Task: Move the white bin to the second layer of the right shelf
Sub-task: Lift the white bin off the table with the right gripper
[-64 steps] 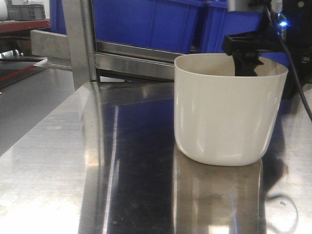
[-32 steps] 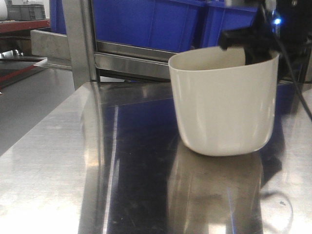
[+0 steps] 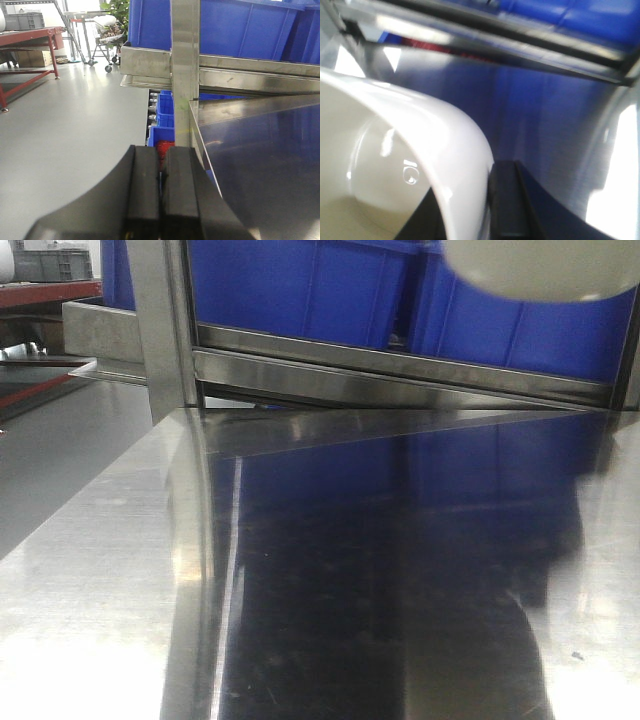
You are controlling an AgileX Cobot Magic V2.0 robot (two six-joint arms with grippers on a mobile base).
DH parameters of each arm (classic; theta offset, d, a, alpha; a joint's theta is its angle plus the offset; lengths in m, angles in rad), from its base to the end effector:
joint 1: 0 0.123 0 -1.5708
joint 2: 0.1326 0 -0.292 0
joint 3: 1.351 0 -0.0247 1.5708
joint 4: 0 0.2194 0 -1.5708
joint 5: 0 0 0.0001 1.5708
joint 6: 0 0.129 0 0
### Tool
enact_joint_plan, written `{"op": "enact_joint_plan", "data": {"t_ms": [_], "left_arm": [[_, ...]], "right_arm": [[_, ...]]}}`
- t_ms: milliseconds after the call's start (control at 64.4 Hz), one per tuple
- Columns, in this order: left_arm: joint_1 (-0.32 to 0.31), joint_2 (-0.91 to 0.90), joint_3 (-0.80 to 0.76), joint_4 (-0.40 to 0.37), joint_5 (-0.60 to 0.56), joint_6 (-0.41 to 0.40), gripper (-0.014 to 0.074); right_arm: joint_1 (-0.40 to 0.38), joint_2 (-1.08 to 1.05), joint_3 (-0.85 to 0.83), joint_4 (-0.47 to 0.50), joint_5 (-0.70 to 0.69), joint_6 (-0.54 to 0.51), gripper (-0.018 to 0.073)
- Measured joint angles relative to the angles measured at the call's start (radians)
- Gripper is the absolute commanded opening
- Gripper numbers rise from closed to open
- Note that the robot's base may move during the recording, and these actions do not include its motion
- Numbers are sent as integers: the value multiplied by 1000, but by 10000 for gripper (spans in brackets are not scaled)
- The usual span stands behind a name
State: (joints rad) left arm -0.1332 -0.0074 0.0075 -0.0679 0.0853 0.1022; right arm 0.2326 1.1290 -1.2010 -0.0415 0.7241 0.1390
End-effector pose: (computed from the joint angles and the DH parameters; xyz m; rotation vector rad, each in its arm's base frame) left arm 0.0551 -0.0081 0.2033 0.1360 1.5635 -0.0821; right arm 0.2273 0.0502 0.3913 -0.1172 2.1366 0.1706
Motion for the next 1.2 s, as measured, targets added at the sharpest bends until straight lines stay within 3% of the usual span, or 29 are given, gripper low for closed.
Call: {"op": "enact_joint_plan", "data": {"t_ms": [528, 1195], "left_arm": [[0, 0, 0, 0, 0, 0, 85], [0, 0, 0, 0, 0, 0, 85]], "right_arm": [[-34, -475, 463, 7, -195, 2, 49], [-34, -503, 494, 11, -230, 2, 49]]}}
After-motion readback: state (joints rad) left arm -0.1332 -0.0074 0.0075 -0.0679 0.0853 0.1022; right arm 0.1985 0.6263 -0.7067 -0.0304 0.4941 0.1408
